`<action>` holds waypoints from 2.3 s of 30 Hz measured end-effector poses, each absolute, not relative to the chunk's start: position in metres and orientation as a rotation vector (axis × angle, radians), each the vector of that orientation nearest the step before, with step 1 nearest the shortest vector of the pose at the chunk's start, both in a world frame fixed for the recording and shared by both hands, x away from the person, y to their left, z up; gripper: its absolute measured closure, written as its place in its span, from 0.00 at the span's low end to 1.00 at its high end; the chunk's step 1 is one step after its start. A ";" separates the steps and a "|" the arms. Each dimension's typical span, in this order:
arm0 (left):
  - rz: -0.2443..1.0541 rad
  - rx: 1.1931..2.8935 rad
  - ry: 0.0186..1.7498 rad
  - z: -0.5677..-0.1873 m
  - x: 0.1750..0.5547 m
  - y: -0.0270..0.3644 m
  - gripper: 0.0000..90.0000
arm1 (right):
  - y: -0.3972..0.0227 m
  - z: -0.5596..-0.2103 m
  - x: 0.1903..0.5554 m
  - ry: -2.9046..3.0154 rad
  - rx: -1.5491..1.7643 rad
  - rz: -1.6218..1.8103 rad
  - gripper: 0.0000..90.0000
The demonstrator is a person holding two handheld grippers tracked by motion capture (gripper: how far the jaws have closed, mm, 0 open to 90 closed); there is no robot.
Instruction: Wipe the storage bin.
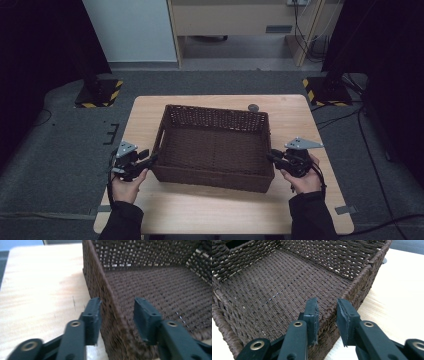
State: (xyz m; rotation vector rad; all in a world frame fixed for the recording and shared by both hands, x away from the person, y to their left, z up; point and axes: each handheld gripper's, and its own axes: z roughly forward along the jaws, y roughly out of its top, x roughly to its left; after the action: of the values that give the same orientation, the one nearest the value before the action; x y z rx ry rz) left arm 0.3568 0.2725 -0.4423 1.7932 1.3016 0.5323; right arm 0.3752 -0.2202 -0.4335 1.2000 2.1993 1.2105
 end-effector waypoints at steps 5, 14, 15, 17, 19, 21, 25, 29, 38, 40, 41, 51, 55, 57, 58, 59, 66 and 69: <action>0.493 1.798 1.307 -0.446 0.363 0.270 0.77 | -0.220 -0.432 0.381 2.125 1.171 1.239 0.70; 0.521 1.773 1.314 -0.449 0.370 0.272 0.77 | -0.216 -0.445 0.398 2.092 1.217 1.257 0.72; 0.521 1.770 1.314 -0.449 0.369 0.272 0.74 | -0.216 -0.445 0.398 2.092 1.219 1.256 0.72; 0.529 1.763 1.311 -0.447 0.366 0.273 0.69 | -0.217 -0.444 0.396 2.093 1.236 1.263 0.75; 0.540 1.762 1.309 -0.446 0.364 0.274 0.69 | -0.219 -0.443 0.392 2.099 1.233 1.276 0.78; 0.532 1.761 1.313 -0.446 0.363 0.275 0.73 | -0.220 -0.441 0.388 2.107 1.228 1.283 0.80; 0.521 1.758 1.322 -0.446 0.366 0.276 0.83 | -0.218 -0.437 0.381 2.134 1.210 1.256 0.80; 0.520 1.755 1.328 -0.446 0.372 0.277 0.84 | -0.214 -0.436 0.388 2.110 1.215 1.230 0.69; 0.545 1.736 1.326 -0.447 0.377 0.277 0.77 | -0.208 -0.448 0.401 2.071 1.254 1.207 0.60; 0.546 1.713 1.315 -0.445 0.374 0.279 0.73 | -0.209 -0.449 0.399 2.059 1.289 1.233 0.61; 0.545 1.705 1.312 -0.444 0.373 0.280 0.72 | -0.209 -0.450 0.399 2.059 1.293 1.239 0.61; 0.540 1.707 1.326 -0.443 0.370 0.284 0.82 | -0.210 -0.446 0.383 2.085 1.306 1.235 0.59; 0.536 1.704 1.336 -0.445 0.376 0.286 0.88 | -0.210 -0.444 0.387 2.057 1.281 1.229 0.57; 0.530 1.697 1.336 -0.445 0.378 0.287 0.88 | -0.211 -0.446 0.392 2.046 1.292 1.232 0.54; 0.536 1.698 1.335 -0.445 0.379 0.287 0.88 | -0.212 -0.447 0.394 2.046 1.302 1.239 0.54; 0.542 1.700 1.334 -0.445 0.379 0.286 0.88 | -0.211 -0.448 0.395 2.042 1.304 1.246 0.54; 0.585 1.690 1.339 -0.439 0.369 0.286 0.70 | -0.212 -0.449 0.392 2.048 1.315 1.262 0.59; 0.612 1.674 1.326 -0.432 0.357 0.287 0.65 | -0.213 -0.448 0.388 2.056 1.318 1.266 0.59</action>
State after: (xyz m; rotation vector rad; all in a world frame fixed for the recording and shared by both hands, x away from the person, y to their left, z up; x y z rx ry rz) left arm 0.3571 0.2871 -0.4320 1.6739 1.3258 0.6124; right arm 0.3880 -0.2129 -0.4482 1.3181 2.0556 1.2663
